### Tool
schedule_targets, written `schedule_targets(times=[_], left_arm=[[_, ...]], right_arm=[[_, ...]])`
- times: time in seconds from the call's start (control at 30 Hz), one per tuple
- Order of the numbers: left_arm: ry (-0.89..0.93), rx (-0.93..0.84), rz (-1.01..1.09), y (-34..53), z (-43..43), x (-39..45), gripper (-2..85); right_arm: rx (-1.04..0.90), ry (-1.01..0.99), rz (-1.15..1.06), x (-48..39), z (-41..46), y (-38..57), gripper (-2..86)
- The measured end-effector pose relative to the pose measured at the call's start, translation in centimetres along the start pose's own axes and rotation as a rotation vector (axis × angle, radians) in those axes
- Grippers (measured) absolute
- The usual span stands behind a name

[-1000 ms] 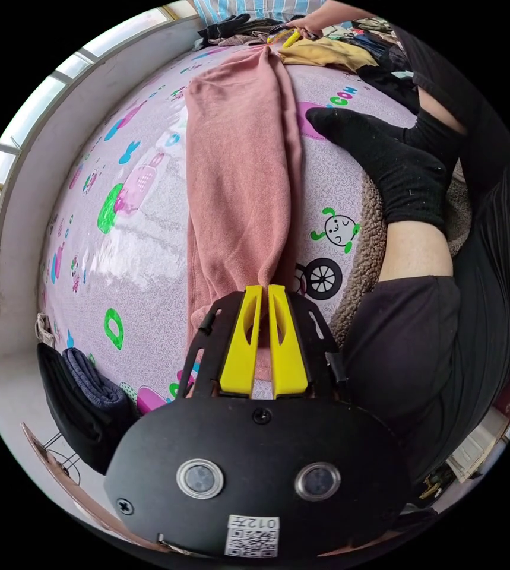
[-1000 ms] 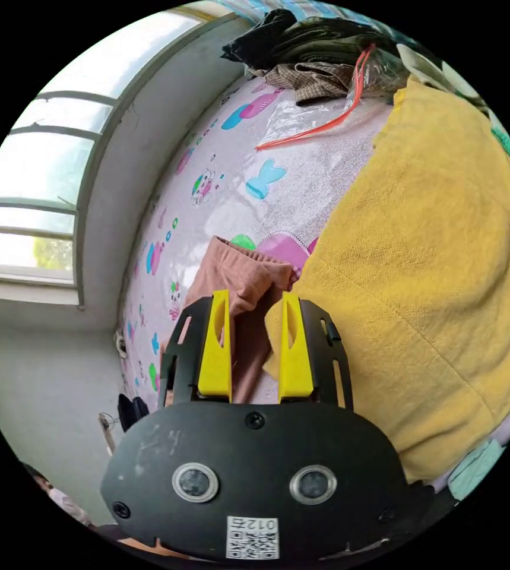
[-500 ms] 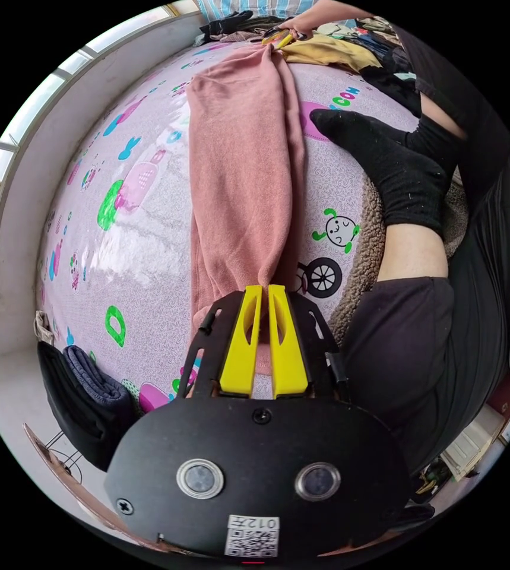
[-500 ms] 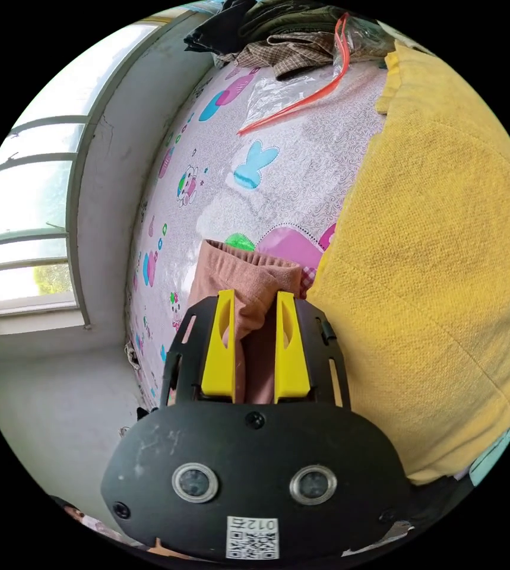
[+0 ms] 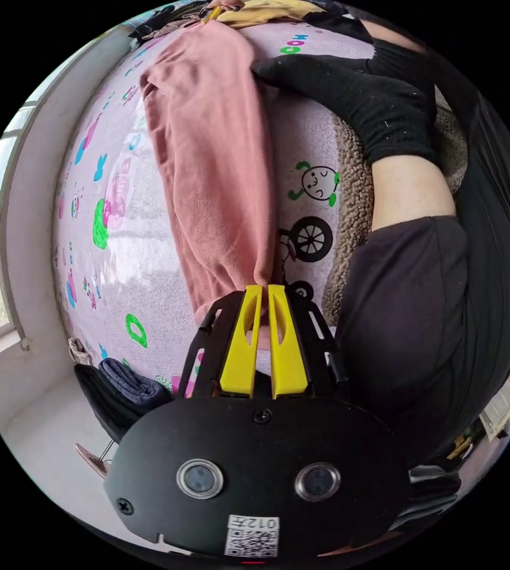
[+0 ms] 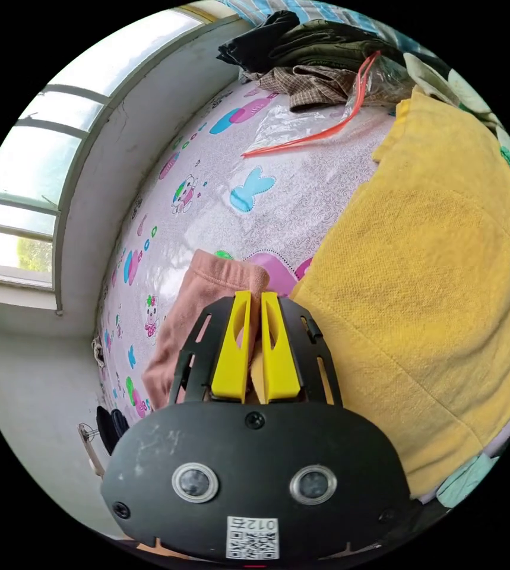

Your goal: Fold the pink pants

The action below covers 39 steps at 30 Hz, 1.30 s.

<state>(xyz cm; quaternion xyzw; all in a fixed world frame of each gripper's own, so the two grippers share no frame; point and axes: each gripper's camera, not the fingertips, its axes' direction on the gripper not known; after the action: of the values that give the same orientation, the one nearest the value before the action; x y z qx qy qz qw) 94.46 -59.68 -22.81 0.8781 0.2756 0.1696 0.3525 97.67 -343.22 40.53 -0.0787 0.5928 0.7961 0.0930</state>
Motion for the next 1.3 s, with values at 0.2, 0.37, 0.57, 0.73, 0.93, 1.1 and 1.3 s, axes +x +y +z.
schedule_targets(times=[0.2, 0.37, 0.57, 0.73, 0.93, 1.1, 1.3], left_arm=[[-0.301, -0.053, -0.050, 1.0, -4.0, -2.8, 0.2], [-0.488, -0.091, -0.096, 2.6, -5.8, -3.2, 0.2], [-0.286, -0.153, 0.043, 0.6, 1.6, 1.7, 0.1], [-0.333, -0.161, -0.047, 1.4, 1.2, 0.0, 0.1], [-0.240, -0.090, -0.127, 2.5, -0.1, -1.9, 0.3], [-0.152, -0.103, -0.152, 2.2, 2.1, -2.3, 0.8], [-0.110, -0.160, -0.210, 6.5, -0.2, -4.5, 1.0]], right_arm=[[0.058, -0.176, -0.012, 2.0, -2.9, -2.2, 0.8], [0.069, -0.256, -0.038, 4.8, -2.2, -3.3, 0.8], [0.007, -0.159, 0.019, 7.8, 1.8, -4.5, 1.0], [0.002, -0.152, -0.074, 7.8, 2.7, -7.0, 1.4], [-0.010, -0.100, -0.045, 10.6, 6.9, -9.2, 3.4], [-0.010, -0.072, -0.031, 12.1, 9.9, -10.8, 5.3], [0.142, 0.128, -0.085, 12.8, 10.9, -11.4, 5.8]])
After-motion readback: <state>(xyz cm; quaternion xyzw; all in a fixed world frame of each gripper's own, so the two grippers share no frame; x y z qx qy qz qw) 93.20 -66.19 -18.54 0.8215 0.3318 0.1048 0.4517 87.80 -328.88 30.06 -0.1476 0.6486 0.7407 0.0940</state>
